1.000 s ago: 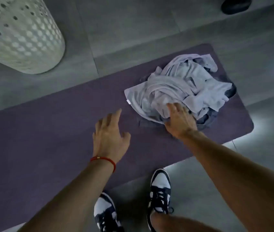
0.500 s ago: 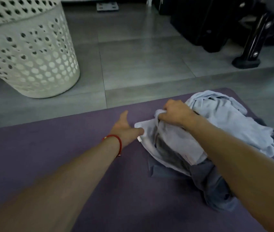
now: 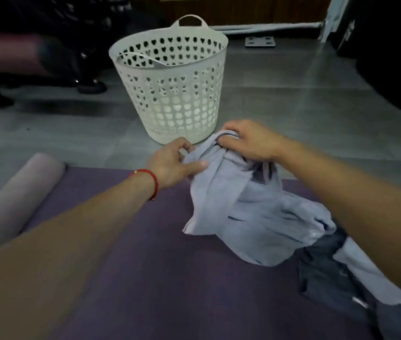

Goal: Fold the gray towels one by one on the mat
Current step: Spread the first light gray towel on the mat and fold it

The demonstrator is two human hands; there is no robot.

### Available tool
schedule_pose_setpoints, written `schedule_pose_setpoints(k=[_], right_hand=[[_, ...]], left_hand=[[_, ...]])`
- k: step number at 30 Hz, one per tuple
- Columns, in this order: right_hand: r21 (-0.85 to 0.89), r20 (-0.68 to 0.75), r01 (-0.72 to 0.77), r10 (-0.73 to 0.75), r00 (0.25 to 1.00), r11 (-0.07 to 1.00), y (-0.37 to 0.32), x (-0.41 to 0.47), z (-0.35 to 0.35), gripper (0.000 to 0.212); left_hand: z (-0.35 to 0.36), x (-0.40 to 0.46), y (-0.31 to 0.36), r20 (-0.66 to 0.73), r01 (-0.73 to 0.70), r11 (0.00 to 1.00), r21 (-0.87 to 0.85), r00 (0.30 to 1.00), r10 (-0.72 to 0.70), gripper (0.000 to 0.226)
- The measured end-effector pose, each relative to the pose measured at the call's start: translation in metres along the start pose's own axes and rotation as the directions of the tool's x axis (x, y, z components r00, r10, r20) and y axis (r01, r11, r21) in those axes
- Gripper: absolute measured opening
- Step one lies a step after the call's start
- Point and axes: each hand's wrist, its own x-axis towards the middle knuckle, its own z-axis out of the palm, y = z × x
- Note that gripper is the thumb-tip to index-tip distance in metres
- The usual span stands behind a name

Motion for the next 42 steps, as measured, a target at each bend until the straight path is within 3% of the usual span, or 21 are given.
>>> schedule_pose_setpoints(k=[4, 9, 11, 15, 19, 24, 27, 29, 32, 34, 37, 40, 42], right_hand=[[-0.123, -0.055, 0.030, -0.037, 0.998, 0.992, -0.024, 0.016, 0.001, 0.046], [-0.351, -0.002, 0.115, -0.124, 0.992, 0.929, -0.047, 0.022, -0.006, 0.034], [-0.339, -0.026, 0.132, -0.149, 0.988, 0.931, -0.058, 0.030, 0.001, 0.032], [-0.296, -0.030, 0.104, -0.118, 0.993, 0.950, -0.086, 0.048, 0.034, 0.015], [-0.344, 0.007, -0.030, 0.035, 0.999, 0.938, -0.101, 0.043, 0.068, 0.014], [-0.400, 0.052, -0.064, 0.092, 0.994, 0.915, -0.118, 0.026, 0.067, 0.007], [-0.444, 0.084, -0.095, 0.147, 0.985, 0.891, -0.127, 0.019, 0.042, 0.019], [-0.455, 0.079, -0.131, 0.187, 0.979, 0.881, -0.127, 0.011, 0.027, 0.023], [-0.490, 0.109, -0.182, 0.267, 0.958, 0.852, -0.118, -0.010, 0.018, 0.028], [-0.497, 0.085, -0.255, 0.339, 0.937, 0.830, -0.103, -0.027, 0.021, 0.022], [-0.473, 0.034, -0.336, 0.398, 0.917, 0.814, -0.069, -0.052, 0.037, 0.026], [-0.386, 0.086, -0.362, 0.424, 0.902, 0.848, -0.044, -0.067, 0.060, 0.024], [-0.381, 0.180, -0.360, 0.450, 0.875, 0.852, -0.027, -0.074, 0.076, 0.021]], left_hand=[[-0.051, 0.004, 0.008, 0.100, -0.068, 0.995, 0.078, 0.993, 0.060, 0.033], [-0.102, 0.003, 0.009, 0.108, -0.101, 0.994, 0.029, 0.989, 0.098, 0.027], [-0.122, 0.000, 0.000, 0.082, -0.115, 0.993, 0.038, 0.990, 0.111, 0.033], [-0.149, -0.026, -0.039, 0.073, -0.162, 0.964, 0.212, 0.986, 0.150, 0.048], [-0.169, -0.048, -0.093, 0.133, -0.220, 0.840, 0.495, 0.975, 0.177, 0.061], [-0.188, -0.042, -0.132, 0.110, -0.234, 0.706, 0.669, 0.970, 0.217, 0.058], [-0.175, -0.030, -0.140, 0.060, -0.222, 0.787, 0.576, 0.971, 0.230, 0.053], [-0.159, -0.024, -0.146, -0.050, -0.183, 0.868, 0.462, 0.972, 0.231, 0.045], [-0.141, -0.024, -0.145, -0.204, -0.046, 0.982, 0.186, 0.975, 0.085, 0.028], [-0.132, -0.027, -0.145, -0.157, -0.030, 0.986, 0.165, 0.986, 0.056, 0.021], [-0.117, -0.032, -0.158, -0.057, -0.082, 0.942, 0.326, 0.993, 0.107, 0.013], [-0.095, -0.055, -0.181, 0.181, -0.040, 0.858, 0.512, 0.981, -0.063, 0.008], [-0.078, -0.079, -0.197, 0.307, -0.022, 0.883, 0.469, 0.941, -0.140, 0.009]])
